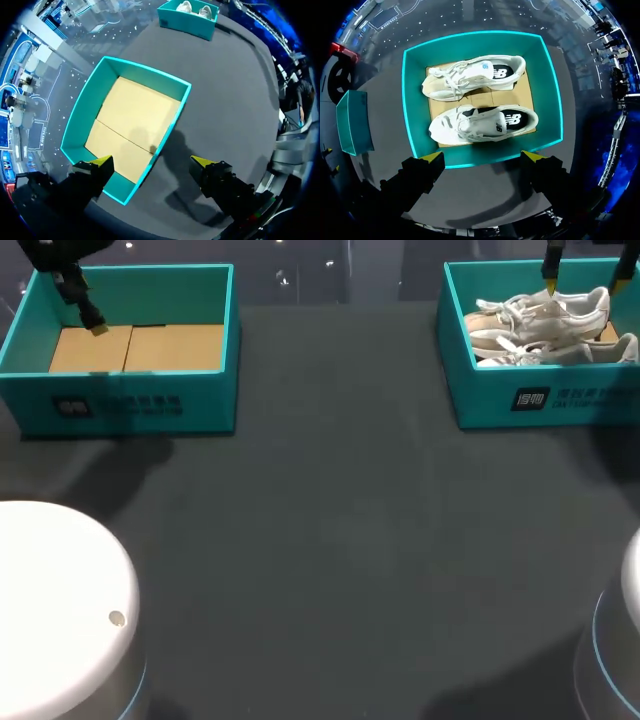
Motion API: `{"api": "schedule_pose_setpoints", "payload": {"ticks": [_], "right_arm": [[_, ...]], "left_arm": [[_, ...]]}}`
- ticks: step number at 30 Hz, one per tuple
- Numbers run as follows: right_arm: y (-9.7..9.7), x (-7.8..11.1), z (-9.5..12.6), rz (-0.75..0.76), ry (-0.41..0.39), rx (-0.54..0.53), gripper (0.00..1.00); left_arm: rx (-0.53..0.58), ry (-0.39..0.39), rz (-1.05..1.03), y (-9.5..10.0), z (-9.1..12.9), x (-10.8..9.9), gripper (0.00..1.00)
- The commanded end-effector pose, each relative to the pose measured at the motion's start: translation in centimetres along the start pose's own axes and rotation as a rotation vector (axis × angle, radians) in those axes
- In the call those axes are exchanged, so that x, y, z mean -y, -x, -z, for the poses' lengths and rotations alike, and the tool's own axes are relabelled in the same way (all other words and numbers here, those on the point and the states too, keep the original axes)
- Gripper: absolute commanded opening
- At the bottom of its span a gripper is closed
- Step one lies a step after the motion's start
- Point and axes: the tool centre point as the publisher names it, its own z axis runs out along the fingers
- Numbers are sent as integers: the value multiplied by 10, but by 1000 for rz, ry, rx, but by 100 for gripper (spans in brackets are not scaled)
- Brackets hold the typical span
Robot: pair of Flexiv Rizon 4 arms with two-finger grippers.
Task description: Take the shoe out of the shoebox, open the shoe tongue, remove and reinsert the insole, then place the shoe into the shoebox
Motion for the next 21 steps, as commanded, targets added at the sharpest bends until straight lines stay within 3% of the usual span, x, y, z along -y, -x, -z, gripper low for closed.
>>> {"api": "schedule_pose_setpoints", "payload": {"ticks": [1,8,21], "right_arm": [[-8,24,-1,-17,15,17,100],[-20,46,-6,-26,5,5,100],[-29,65,-12,35,9,-31,100]], "left_arm": [[-52,323,881,19,-4,8,100],[-64,424,1205,40,-12,-4,100],[-128,465,1539,65,-27,-33,100]]}}
